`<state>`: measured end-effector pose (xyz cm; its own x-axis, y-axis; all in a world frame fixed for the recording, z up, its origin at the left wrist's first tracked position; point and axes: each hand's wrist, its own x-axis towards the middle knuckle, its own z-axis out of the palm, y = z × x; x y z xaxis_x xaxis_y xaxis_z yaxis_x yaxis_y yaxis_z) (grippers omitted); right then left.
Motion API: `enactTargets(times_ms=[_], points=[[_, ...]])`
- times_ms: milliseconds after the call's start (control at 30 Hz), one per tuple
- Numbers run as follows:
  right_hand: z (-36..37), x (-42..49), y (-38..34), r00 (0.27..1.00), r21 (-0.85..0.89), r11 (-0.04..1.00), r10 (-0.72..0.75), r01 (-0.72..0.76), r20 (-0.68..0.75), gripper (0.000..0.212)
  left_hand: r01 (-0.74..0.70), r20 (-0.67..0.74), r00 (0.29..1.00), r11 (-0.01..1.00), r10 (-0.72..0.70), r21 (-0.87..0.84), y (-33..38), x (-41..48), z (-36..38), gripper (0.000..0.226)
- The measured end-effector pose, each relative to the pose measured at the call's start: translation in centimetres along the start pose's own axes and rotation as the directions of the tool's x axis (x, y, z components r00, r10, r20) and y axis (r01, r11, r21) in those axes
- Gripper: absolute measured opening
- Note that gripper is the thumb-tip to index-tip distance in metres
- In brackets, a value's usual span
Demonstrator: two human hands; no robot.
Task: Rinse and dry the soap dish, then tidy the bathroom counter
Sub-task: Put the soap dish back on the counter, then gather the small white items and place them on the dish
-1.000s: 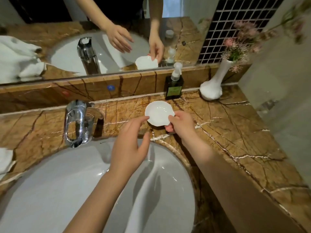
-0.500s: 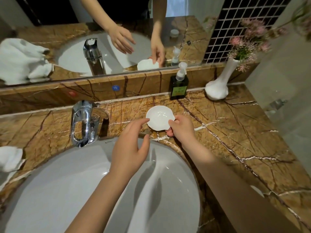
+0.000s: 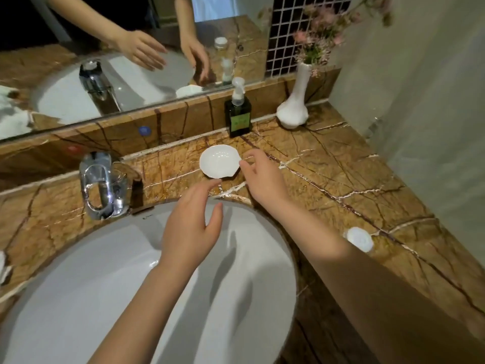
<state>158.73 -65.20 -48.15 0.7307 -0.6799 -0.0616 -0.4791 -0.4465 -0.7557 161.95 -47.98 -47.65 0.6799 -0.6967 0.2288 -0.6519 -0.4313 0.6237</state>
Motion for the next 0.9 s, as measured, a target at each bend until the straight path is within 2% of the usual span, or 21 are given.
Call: enactTargets(times_ms=[133,233,400,633,900], points=[[-3.2,-3.9,-0.6,0.965,-0.319,0.913,-0.263,0.253,0.011,0.044,-0.176,0.057,0.984,0.962,0.167,0.209,1.1,1.7,-1.8,0.039],[-5.4,-5.7,-1.1,0.948,-0.442,0.849,-0.317,0.289,0.012,0.049,-0.239,0.086,0.971,0.907,0.223,0.347,2.0,3.5,-3.3,0.044],[-9.4,-8.5,0.5,0.957,-0.528,0.820,-0.287,0.221,-0.046,0.051,-0.338,0.154,0.941,0.850,0.301,0.405,5.2,4.1,-2.1,0.041],[-15.9,-13.0,6.6,0.978,-0.623,0.781,-0.154,0.033,-0.142,0.055,-0.514,0.277,0.851,0.816,0.447,0.265,12.8,2.4,5.4,0.045],[-19.0,-17.1,13.0,0.978,-0.647,0.756,-0.046,-0.100,-0.204,0.054,-0.601,0.456,0.753,0.779,0.475,0.182,17.5,0.2,13.5,0.050]])
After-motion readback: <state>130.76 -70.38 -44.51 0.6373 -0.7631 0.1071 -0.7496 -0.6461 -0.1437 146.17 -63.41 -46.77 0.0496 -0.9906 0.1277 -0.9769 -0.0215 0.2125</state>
